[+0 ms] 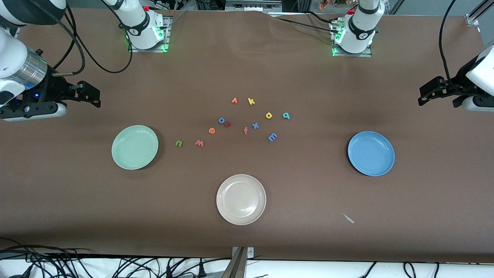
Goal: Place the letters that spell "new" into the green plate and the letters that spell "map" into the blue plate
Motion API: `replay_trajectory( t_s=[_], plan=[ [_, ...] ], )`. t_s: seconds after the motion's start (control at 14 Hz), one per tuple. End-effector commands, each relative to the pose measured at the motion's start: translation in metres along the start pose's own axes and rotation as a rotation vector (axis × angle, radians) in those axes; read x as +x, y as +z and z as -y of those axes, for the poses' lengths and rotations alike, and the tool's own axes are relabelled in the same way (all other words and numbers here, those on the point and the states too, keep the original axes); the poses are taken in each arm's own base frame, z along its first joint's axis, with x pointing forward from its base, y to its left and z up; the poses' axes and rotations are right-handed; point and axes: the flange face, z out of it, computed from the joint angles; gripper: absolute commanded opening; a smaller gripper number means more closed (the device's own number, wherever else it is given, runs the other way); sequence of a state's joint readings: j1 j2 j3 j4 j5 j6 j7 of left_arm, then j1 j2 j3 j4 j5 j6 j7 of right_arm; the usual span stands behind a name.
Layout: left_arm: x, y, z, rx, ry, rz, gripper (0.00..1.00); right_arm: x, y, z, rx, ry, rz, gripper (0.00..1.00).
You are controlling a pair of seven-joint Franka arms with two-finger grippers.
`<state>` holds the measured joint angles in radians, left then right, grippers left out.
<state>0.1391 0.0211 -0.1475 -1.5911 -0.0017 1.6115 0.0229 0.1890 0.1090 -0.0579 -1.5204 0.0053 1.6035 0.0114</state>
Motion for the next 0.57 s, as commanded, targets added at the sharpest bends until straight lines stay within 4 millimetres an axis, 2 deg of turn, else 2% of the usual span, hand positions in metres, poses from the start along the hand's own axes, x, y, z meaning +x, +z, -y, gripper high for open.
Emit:
replay_trajectory(
  t_s=[0.0,0.5],
  plan=[
    [-0.0050,-0.0029,-0.0008,-0.007,0.017,-0.014,1.00,-0.0032,-0.0055,-0.0009,-0.011,-0.010,-0.008,1.00],
    [-0.0050,-0.0029,-0.0008,-0.007,0.017,-0.014,1.00,-0.0020,-0.0036,-0.0019,-0.005,-0.014,0.000,1.00]
  ],
)
